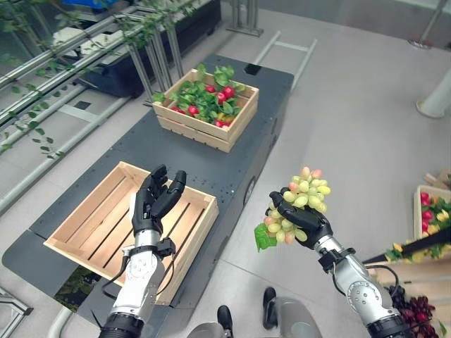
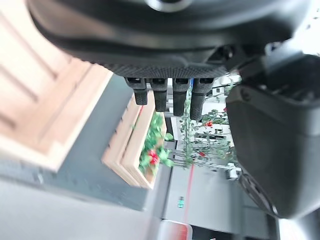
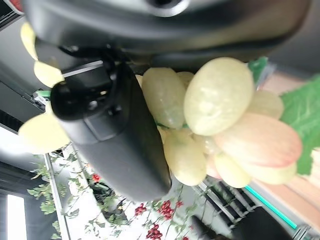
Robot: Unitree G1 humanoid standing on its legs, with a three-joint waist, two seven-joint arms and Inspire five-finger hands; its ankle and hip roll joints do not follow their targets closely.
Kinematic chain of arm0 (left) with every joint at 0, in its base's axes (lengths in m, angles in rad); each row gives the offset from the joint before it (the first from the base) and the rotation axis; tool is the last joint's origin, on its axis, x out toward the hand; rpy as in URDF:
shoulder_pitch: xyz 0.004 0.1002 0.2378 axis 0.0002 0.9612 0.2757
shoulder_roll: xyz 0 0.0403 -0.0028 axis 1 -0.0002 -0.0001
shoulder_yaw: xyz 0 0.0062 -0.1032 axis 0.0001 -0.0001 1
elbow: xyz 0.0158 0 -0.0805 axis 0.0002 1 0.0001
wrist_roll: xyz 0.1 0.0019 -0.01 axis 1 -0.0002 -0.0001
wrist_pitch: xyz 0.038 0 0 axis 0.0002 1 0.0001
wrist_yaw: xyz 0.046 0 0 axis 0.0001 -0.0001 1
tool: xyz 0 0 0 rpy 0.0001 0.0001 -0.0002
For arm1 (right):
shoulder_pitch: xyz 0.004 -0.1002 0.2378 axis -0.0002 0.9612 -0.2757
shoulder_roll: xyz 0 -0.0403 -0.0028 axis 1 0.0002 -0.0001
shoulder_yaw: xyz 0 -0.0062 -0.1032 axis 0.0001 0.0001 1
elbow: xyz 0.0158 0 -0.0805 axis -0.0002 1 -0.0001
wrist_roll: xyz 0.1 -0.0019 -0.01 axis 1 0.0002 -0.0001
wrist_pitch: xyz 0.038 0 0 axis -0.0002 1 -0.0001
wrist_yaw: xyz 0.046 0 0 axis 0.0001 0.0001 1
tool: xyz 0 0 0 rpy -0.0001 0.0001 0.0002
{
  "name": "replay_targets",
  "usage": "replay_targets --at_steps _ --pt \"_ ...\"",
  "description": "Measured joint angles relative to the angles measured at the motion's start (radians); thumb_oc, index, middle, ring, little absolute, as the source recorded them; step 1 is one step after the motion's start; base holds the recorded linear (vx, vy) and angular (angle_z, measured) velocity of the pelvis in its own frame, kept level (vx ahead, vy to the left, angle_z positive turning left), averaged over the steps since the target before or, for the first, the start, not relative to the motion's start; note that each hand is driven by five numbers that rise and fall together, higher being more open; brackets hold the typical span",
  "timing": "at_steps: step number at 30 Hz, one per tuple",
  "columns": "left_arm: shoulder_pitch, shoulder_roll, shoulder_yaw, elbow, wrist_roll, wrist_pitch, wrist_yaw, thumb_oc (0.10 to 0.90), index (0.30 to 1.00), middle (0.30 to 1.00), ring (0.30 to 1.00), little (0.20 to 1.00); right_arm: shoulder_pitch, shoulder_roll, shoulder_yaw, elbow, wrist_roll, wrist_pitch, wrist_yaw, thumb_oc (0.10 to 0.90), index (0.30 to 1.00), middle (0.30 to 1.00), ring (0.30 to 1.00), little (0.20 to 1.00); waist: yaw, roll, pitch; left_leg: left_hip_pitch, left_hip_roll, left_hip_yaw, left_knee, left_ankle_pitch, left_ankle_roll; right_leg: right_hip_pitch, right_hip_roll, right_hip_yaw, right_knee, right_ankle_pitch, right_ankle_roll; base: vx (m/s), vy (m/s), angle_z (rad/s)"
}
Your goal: Pick up the fruits from the basket on one side to the basket on the other side
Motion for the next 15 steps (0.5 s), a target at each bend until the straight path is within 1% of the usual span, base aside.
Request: replay_targets --at_steps 1,2,3,4,5,6,7,8,9,11,14,15 --pt "-0.001 -0.011 0.006 -0.005 -0.013 0.000 0.023 0.800 0.900 0.900 0.900 0.900 -0.012 -0.002 0.012 -0.006 -0.001 0.000 0.000 0.400 0.300 0.300 0.300 0.300 0.009 -0.011 -0.006 -0.003 0.010 0.047 -0.003 0.002 -0.018 0.055 -0.002 -0.016 -0.037 -0.061 -0.008 0.05 -0.177 -0.63" --pt "-0.001 -0.017 0.006 -0.007 -0.030 0.001 0.047 0.800 0.900 0.900 0.900 0.900 -0.021 0.004 0.022 -0.008 -0.001 0.000 0.000 0.400 0.300 0.300 0.300 0.300 0.028 -0.026 -0.015 0.002 0.010 0.054 -0.003 0.000 -0.036 0.111 0.001 -0.033 -0.158 -0.087 -0.023 -0.09 -0.178 -0.90" --pt "-0.004 -0.027 0.008 0.003 -0.035 -0.001 0.075 0.800 0.900 0.900 0.900 0.900 -0.037 0.018 0.040 -0.008 -0.002 0.000 0.002 0.400 0.300 0.300 0.300 0.300 0.042 -0.051 -0.030 0.002 -0.005 0.049 -0.003 0.005 -0.062 0.178 0.022 -0.032 -0.324 -0.102 -0.027 -0.11 -0.130 -0.83" --pt "-0.006 -0.037 0.009 0.009 -0.040 0.003 0.091 0.800 0.900 0.900 0.900 0.900 -0.046 0.022 0.047 -0.005 -0.005 0.000 0.001 0.400 0.300 0.300 0.300 0.300 0.046 -0.043 -0.035 0.005 0.003 0.028 -0.002 0.008 -0.067 0.197 0.045 -0.029 -0.371 -0.069 -0.040 -0.11 -0.089 -0.68" --pt "-0.007 -0.046 0.001 0.012 -0.040 0.005 0.107 0.800 0.900 0.900 0.900 0.900 -0.054 0.024 0.052 -0.008 -0.005 0.000 0.001 0.400 0.300 0.300 0.300 0.300 0.041 -0.035 -0.039 0.004 0.016 0.011 -0.003 0.006 -0.070 0.217 0.069 -0.022 -0.418 -0.039 -0.050 -0.05 -0.073 -0.47" --pt "-0.019 -0.062 -0.023 0.012 -0.039 0.011 0.126 0.800 0.900 0.900 0.900 0.900 -0.067 0.023 0.054 -0.012 -0.005 -0.001 0.000 0.400 0.300 0.300 0.300 0.300 0.029 -0.032 -0.040 0.001 0.031 -0.013 -0.003 0.008 -0.073 0.240 0.095 -0.003 -0.484 -0.003 -0.065 -0.03 -0.074 -0.50" --pt "-0.027 -0.082 -0.049 0.012 -0.037 0.013 0.139 0.800 0.900 0.900 0.900 0.900 -0.070 0.021 0.050 -0.013 -0.005 -0.001 -0.001 0.400 0.300 0.300 0.300 0.300 0.019 -0.031 -0.042 0.004 0.040 -0.018 -0.004 0.008 -0.073 0.258 0.109 -0.001 -0.527 0.020 -0.075 -0.02 -0.078 -0.35" --pt "-0.030 -0.089 -0.061 0.012 -0.037 0.014 0.145 0.800 0.900 0.900 0.900 0.900 -0.069 0.019 0.049 -0.013 -0.006 -0.001 -0.001 0.400 0.300 0.300 0.300 0.300 0.013 -0.030 -0.044 0.004 0.041 -0.019 -0.004 0.008 -0.073 0.263 0.112 0.002 -0.538 0.025 -0.077 -0.01 -0.077 -0.25" --pt "-0.035 -0.106 -0.086 0.012 -0.035 0.030 0.153 0.800 0.900 0.900 0.900 0.900 -0.062 0.012 0.044 -0.013 -0.006 -0.001 -0.002 0.400 0.300 0.300 0.300 0.300 -0.009 -0.028 -0.050 0.005 0.042 -0.036 -0.004 0.008 -0.074 0.272 0.117 0.005 -0.554 0.031 -0.079 0.00 -0.050 -0.05" --pt "-0.037 -0.128 -0.100 0.012 -0.035 0.055 0.164 0.800 0.900 0.900 0.900 0.900 -0.055 -0.006 0.044 -0.013 -0.006 -0.001 -0.004 0.400 0.300 0.300 0.300 0.300 -0.032 -0.024 -0.059 0.005 0.042 -0.044 -0.004 0.008 -0.074 0.275 0.119 0.008 -0.565 0.036 -0.079 0.00 -0.056 -0.07" --pt "-0.029 -0.136 -0.095 0.012 -0.036 0.070 0.196 0.800 0.900 0.900 0.900 0.900 -0.024 -0.008 0.034 -0.015 -0.005 -0.001 -0.003 0.400 0.300 0.300 0.300 0.300 -0.039 -0.018 -0.075 0.007 0.042 -0.043 -0.004 0.004 -0.083 0.275 0.122 0.023 -0.573 0.041 -0.078 -0.04 -0.030 -0.11" --pt "-0.026 -0.139 -0.085 0.011 -0.035 0.071 0.214 0.800 0.900 0.900 0.900 0.900 -0.009 -0.007 0.035 -0.015 -0.005 -0.001 -0.003 0.400 0.300 0.300 0.300 0.300 -0.037 -0.017 -0.080 0.001 0.043 -0.046 0.011 0.000 -0.105 0.273 0.124 0.027 -0.571 0.041 -0.077 -0.14 0.045 -0.04"
